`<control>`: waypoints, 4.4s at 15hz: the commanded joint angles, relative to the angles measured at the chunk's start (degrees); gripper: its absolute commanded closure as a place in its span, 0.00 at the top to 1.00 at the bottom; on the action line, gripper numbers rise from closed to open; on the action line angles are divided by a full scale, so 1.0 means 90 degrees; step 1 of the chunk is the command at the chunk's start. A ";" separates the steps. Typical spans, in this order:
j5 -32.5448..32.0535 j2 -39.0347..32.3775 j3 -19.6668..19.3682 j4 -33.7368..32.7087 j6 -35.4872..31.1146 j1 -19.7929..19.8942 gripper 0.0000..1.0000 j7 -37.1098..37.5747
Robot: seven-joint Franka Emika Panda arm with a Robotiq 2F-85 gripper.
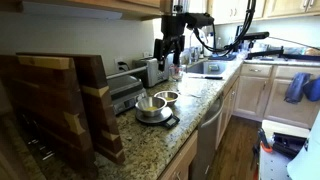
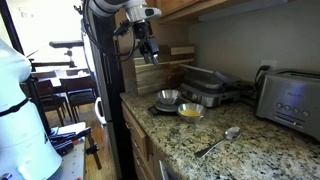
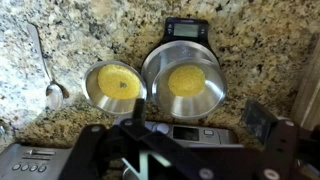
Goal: Use the spoon to put some sugar into the other bowl
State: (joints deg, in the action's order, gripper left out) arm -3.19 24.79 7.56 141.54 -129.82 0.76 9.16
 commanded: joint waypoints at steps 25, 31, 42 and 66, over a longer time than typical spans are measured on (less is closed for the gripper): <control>0.0288 -0.2054 -0.1817 -0.1104 0.0411 0.0529 1.00 -0.2520; 0.0237 -0.2435 -0.1854 -0.1272 0.0345 0.0718 1.00 -0.2421; 0.0475 -0.3290 -0.2097 -0.1727 -0.0216 0.1100 1.00 -0.3242; 0.0791 -0.5789 -0.1732 -0.3729 -0.0300 0.1821 1.00 -0.4346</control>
State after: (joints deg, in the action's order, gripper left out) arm 4.93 -24.52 -9.56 111.10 -132.40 15.17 -29.47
